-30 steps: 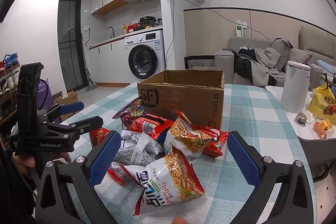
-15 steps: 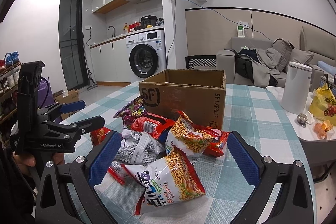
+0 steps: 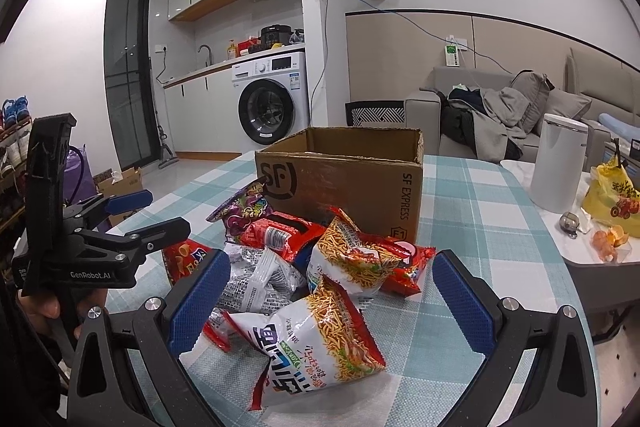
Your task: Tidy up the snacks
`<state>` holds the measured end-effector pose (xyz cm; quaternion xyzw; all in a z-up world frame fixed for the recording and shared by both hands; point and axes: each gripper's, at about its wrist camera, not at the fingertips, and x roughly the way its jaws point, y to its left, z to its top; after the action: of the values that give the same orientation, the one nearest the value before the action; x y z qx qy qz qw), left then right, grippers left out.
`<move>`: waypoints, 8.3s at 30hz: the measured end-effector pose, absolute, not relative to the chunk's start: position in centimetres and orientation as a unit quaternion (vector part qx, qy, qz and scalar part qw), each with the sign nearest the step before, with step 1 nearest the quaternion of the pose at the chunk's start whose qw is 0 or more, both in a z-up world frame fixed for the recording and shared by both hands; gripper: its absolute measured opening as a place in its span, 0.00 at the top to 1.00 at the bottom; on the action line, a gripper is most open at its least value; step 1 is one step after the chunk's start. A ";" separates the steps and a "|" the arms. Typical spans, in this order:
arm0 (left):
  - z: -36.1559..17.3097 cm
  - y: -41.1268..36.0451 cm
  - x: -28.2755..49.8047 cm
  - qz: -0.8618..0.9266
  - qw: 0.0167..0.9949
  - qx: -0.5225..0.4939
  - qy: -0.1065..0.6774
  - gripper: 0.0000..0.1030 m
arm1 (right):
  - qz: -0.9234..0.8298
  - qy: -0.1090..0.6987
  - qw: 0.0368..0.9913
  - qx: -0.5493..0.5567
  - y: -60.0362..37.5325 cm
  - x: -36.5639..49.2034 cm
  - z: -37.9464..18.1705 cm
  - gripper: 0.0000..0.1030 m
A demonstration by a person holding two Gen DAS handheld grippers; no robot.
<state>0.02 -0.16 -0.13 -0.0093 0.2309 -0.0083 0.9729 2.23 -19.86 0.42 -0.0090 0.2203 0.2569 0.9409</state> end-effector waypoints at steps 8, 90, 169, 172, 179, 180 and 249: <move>-0.1 -0.3 0.2 -0.009 0.972 -0.007 0.233 0.01 | 0.265 0.231 0.936 0.000 -20.1 2.7 0.2 0.00; -3.4 3.1 3.9 -0.093 0.917 -0.086 0.378 0.66 | 0.275 0.397 0.873 0.064 -20.1 4.5 -2.4 0.34; 5.9 1.1 9.2 -0.083 0.938 -0.076 0.328 0.62 | 0.298 0.339 0.887 0.094 -19.2 11.1 5.9 0.33; 6.5 0.7 10.0 -0.086 0.939 -0.074 0.323 0.62 | 0.295 0.335 0.890 0.098 -19.0 11.7 6.3 0.33; 7.2 0.2 12.5 -0.090 0.941 -0.070 0.320 0.62 | 0.279 0.327 0.896 0.111 -18.9 13.8 6.8 0.33; 7.2 0.2 13.0 -0.091 0.940 -0.070 0.320 0.62 | 0.275 0.327 0.897 0.113 -18.9 14.1 6.9 0.33; 4.6 1.5 7.7 -0.031 0.938 -0.070 0.337 0.02 | 0.197 0.388 0.894 0.103 -21.2 12.5 3.4 0.00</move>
<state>7.73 1.52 4.65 -0.0704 0.3367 -0.0306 0.9385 12.49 -21.16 3.40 0.1033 0.3881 0.1968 0.8944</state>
